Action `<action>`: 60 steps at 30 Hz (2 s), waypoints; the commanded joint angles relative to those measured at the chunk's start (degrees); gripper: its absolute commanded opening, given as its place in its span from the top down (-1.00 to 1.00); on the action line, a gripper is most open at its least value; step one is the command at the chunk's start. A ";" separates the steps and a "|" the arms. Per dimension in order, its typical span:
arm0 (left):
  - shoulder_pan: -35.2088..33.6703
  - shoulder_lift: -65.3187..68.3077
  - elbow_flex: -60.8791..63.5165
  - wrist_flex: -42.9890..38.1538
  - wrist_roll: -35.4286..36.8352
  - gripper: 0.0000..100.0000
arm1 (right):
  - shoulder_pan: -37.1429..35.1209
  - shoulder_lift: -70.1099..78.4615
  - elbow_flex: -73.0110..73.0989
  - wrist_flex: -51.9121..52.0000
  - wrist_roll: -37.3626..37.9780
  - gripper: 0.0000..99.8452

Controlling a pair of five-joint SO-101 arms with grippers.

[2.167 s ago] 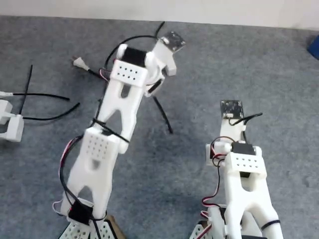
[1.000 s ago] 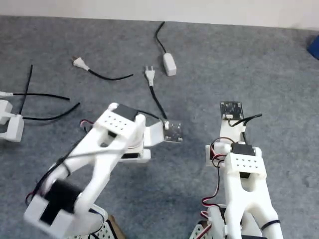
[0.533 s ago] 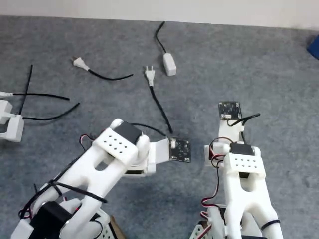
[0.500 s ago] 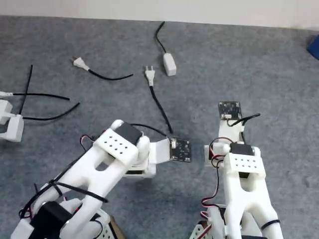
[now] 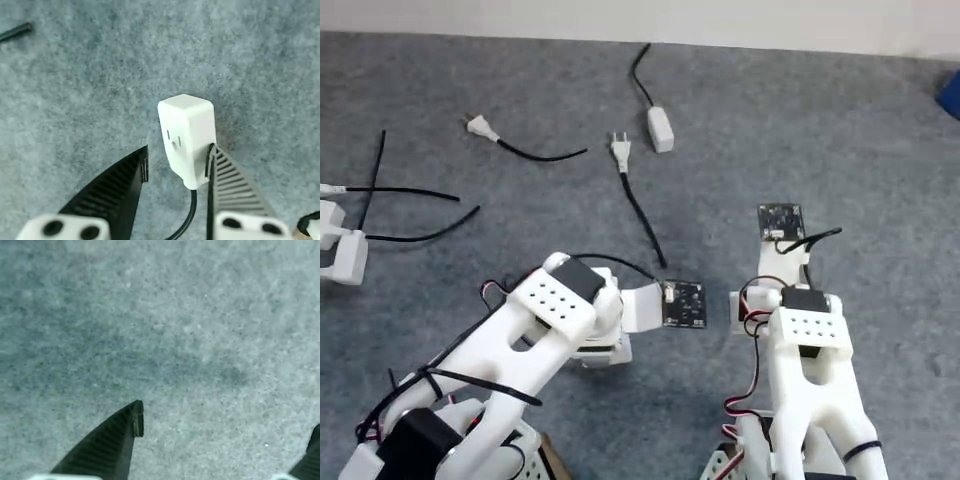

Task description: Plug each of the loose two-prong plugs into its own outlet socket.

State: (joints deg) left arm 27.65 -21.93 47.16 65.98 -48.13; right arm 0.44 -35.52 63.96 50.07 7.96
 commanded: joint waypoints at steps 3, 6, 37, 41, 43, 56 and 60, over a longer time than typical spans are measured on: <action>-5.93 -0.92 -2.59 -1.76 -3.69 0.62 | -0.57 -0.66 -0.31 -1.54 0.18 0.05; -9.01 -0.92 -3.38 -1.76 -6.24 0.62 | -0.66 -0.66 -0.31 -1.45 0.18 0.05; -11.56 7.87 -23.25 13.89 -8.26 0.62 | -2.07 -0.66 -0.22 -1.27 1.93 0.05; -7.43 -2.15 -16.57 18.90 -7.74 0.62 | -2.07 -0.66 -0.22 -1.27 2.02 0.05; -4.79 -7.34 -12.09 19.34 -5.27 0.62 | -2.07 -0.57 -0.22 -1.27 2.02 0.05; 0.48 -10.42 4.88 5.19 -3.08 0.62 | -2.07 -0.57 -0.22 -1.27 2.02 0.05; 0.40 -4.88 4.79 0.53 -3.25 0.62 | -2.07 -0.57 -0.22 -1.27 2.02 0.05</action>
State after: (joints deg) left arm 27.47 -29.23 52.09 69.58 -51.56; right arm -1.14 -35.52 63.96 50.07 8.48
